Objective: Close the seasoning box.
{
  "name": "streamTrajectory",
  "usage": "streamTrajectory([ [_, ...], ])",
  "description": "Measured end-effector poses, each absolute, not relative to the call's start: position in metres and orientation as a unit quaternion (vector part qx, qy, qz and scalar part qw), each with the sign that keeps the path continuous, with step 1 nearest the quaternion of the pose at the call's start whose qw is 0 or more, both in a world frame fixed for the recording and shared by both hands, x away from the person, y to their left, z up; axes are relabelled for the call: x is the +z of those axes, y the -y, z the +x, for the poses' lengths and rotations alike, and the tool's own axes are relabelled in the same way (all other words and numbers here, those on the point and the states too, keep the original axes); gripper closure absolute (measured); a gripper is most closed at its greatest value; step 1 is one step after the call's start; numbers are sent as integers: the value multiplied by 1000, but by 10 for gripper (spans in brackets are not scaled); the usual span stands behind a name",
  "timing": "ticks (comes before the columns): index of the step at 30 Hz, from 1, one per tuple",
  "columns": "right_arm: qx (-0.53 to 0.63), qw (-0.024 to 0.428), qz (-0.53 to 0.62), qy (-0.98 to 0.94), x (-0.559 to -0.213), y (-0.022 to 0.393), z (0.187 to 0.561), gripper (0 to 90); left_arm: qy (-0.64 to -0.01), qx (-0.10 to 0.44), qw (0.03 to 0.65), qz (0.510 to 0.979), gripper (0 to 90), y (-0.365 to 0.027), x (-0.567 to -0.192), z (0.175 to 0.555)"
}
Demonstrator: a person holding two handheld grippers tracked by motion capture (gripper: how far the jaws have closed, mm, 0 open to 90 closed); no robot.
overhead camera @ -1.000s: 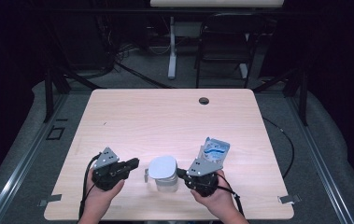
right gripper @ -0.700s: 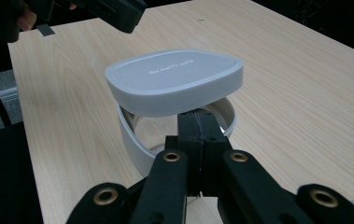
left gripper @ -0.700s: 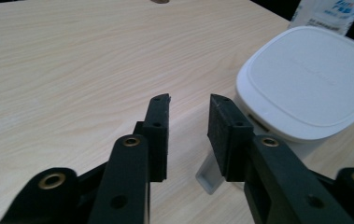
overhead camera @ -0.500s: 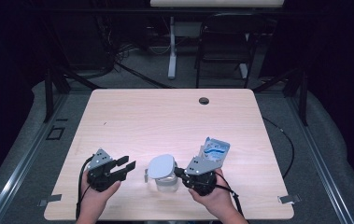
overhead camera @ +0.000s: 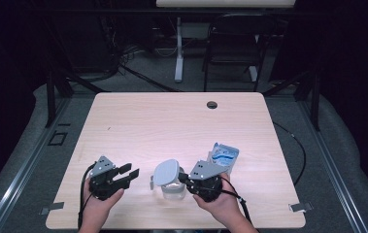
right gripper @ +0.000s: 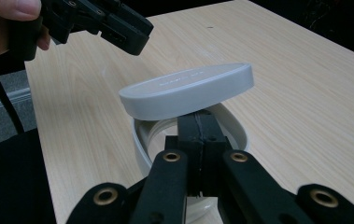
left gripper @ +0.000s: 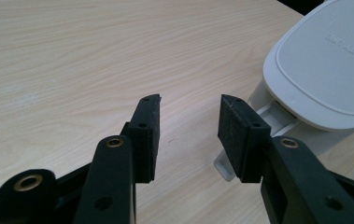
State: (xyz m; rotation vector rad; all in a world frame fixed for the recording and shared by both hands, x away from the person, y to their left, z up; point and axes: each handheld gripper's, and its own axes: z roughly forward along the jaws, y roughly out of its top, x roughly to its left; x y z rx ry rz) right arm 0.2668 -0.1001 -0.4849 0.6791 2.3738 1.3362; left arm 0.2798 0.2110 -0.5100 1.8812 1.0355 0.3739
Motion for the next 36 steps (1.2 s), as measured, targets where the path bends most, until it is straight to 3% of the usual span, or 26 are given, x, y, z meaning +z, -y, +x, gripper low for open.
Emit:
streamTrajectory([
  [36, 477, 175, 217, -834, -462, 84, 268, 896, -411, 161, 463, 769, 597, -207, -503, 275],
])
